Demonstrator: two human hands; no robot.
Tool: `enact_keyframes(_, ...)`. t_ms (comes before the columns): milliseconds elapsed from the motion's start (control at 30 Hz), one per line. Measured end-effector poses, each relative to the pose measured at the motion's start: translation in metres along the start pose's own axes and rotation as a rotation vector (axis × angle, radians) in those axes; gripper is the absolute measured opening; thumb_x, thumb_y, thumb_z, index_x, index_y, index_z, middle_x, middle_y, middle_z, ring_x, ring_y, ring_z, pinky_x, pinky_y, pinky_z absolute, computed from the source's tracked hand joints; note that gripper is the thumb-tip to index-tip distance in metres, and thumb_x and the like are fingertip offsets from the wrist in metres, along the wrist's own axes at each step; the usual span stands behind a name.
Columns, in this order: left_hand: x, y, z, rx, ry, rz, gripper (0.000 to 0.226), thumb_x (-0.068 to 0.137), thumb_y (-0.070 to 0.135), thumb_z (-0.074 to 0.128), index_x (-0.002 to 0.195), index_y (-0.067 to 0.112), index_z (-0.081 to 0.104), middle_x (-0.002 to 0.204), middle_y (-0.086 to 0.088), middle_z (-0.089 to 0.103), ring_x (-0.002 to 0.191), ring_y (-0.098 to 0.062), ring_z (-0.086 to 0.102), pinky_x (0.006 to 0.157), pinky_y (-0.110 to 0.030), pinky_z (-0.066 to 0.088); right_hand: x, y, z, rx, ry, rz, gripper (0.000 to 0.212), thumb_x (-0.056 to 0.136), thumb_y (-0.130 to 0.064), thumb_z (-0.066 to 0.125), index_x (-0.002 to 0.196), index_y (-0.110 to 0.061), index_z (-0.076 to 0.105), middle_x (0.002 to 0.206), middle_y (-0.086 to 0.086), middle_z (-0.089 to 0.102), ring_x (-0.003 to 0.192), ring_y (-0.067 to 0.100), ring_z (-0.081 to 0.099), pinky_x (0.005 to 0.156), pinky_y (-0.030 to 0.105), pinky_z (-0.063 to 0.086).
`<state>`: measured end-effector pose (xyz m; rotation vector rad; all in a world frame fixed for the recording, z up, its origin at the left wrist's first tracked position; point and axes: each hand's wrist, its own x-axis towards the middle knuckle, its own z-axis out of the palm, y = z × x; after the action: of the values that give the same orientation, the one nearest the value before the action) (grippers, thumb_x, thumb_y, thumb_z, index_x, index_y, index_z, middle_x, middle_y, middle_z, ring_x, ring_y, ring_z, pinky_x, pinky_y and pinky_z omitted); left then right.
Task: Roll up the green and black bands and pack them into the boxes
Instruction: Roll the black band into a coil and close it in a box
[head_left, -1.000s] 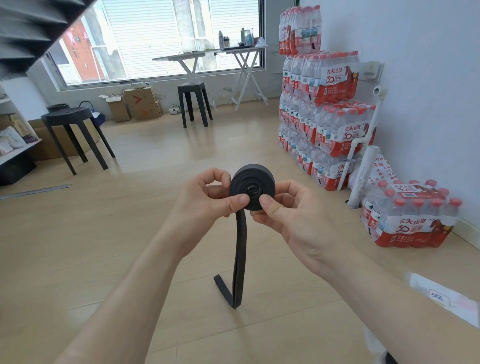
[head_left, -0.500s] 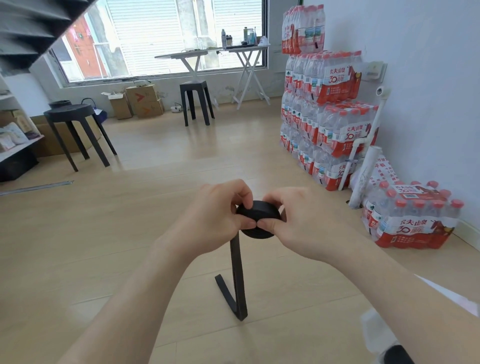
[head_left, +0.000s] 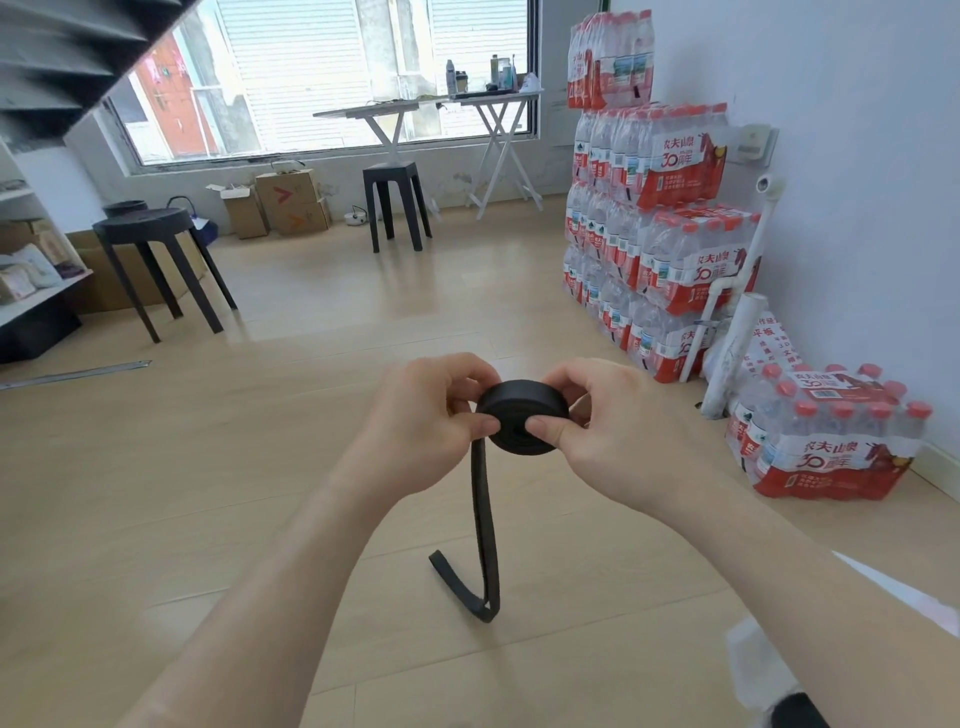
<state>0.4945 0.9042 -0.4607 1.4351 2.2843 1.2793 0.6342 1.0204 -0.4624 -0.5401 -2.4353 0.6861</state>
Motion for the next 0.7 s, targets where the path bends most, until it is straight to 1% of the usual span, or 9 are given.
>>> enact_keyframes(100, -0.0005, 0.0009, 0.0006, -0.160, 0.036, -0.029, 0.028, 0.072, -0.003, 0.075, 0.083, 0.020, 0.063, 0.073, -0.003, 0.071, 0.058, -0.012, 0.053, 0.065, -0.030, 0.051, 0.0000, 0.0007, -0.0024, 0.088, 0.027, 0.046, 0.012, 0.084, -0.023, 0.071, 0.094, -0.023, 0.065, 0.078, -0.017, 0.060, 0.072, 0.004, 0.061, 0.061, 0.009, 0.043)
enact_keyframes(167, 0.0000, 0.0019, -0.0010, -0.261, 0.029, -0.073, 0.026, 0.072, 0.000, 0.077, 0.086, 0.016, 0.063, 0.078, -0.006, 0.073, 0.063, -0.014, 0.058, 0.072, -0.033, 0.054, 0.0003, 0.0011, -0.0028, 0.157, 0.049, 0.078, 0.012, 0.083, -0.020, 0.072, 0.094, -0.020, 0.067, 0.078, -0.014, 0.064, 0.068, 0.007, 0.064, 0.061, 0.016, 0.048)
enact_keyframes(233, 0.0007, 0.0022, -0.0020, -0.311, 0.016, -0.111, 0.027, 0.071, 0.002, 0.079, 0.087, 0.014, 0.062, 0.082, -0.008, 0.074, 0.068, -0.015, 0.063, 0.077, -0.035, 0.056, 0.0008, 0.0021, -0.0014, 0.203, 0.070, 0.104, 0.013, 0.082, -0.019, 0.073, 0.095, -0.018, 0.068, 0.078, -0.010, 0.067, 0.067, 0.012, 0.066, 0.065, 0.029, 0.054)
enact_keyframes(300, 0.0016, 0.0019, -0.0023, -0.310, 0.002, -0.134, 0.029, 0.070, 0.002, 0.080, 0.087, 0.015, 0.061, 0.083, -0.006, 0.075, 0.070, -0.015, 0.065, 0.079, -0.036, 0.056, 0.0013, 0.0031, -0.0006, 0.234, 0.074, 0.123, 0.014, 0.082, -0.019, 0.073, 0.095, -0.017, 0.068, 0.078, -0.007, 0.068, 0.068, 0.014, 0.067, 0.067, 0.033, 0.055)
enact_keyframes(400, 0.0022, 0.0007, -0.0032, -0.281, 0.006, -0.134, 0.030, 0.069, 0.005, 0.081, 0.085, 0.013, 0.057, 0.079, 0.001, 0.075, 0.066, -0.015, 0.064, 0.069, -0.029, 0.054, 0.0024, 0.0035, -0.0013, 0.305, 0.079, 0.159, 0.016, 0.083, -0.019, 0.072, 0.098, -0.016, 0.068, 0.079, -0.003, 0.070, 0.065, 0.015, 0.068, 0.065, 0.030, 0.056)
enact_keyframes(467, 0.0018, 0.0008, -0.0026, -0.314, 0.038, -0.107, 0.028, 0.070, 0.005, 0.081, 0.082, 0.009, 0.055, 0.072, 0.001, 0.073, 0.061, -0.014, 0.060, 0.062, -0.023, 0.049, 0.0029, 0.0030, -0.0012, 0.399, 0.089, 0.197, 0.015, 0.084, -0.017, 0.072, 0.097, -0.014, 0.067, 0.078, 0.001, 0.070, 0.060, 0.017, 0.068, 0.063, 0.029, 0.057)
enact_keyframes(567, 0.0007, 0.0024, -0.0005, -0.406, 0.065, -0.093, 0.024, 0.072, 0.007, 0.079, 0.081, 0.009, 0.057, 0.062, 0.005, 0.067, 0.056, -0.010, 0.055, 0.058, -0.019, 0.045, 0.0033, 0.0019, -0.0004, 0.535, 0.106, 0.247, 0.010, 0.084, -0.013, 0.071, 0.093, -0.013, 0.066, 0.079, 0.003, 0.069, 0.057, 0.018, 0.066, 0.061, 0.030, 0.057)
enact_keyframes(633, 0.0002, 0.0036, -0.0008, -0.470, 0.030, -0.090, 0.023, 0.075, 0.008, 0.076, 0.083, 0.012, 0.055, 0.065, 0.005, 0.069, 0.058, -0.010, 0.054, 0.058, -0.020, 0.044, 0.0034, 0.0006, 0.0005, 0.616, 0.110, 0.269, 0.008, 0.085, -0.010, 0.070, 0.090, -0.013, 0.066, 0.082, 0.003, 0.068, 0.059, 0.018, 0.065, 0.061, 0.031, 0.058)
enact_keyframes(700, -0.0001, 0.0043, -0.0023, -0.504, -0.043, -0.089, 0.028, 0.078, 0.007, 0.074, 0.085, 0.018, 0.050, 0.075, 0.001, 0.072, 0.064, -0.015, 0.053, 0.061, -0.023, 0.044, 0.0029, -0.0008, 0.0017, 0.693, 0.110, 0.296, 0.008, 0.085, -0.008, 0.069, 0.091, -0.011, 0.064, 0.085, 0.005, 0.067, 0.065, 0.019, 0.066, 0.063, 0.032, 0.059)
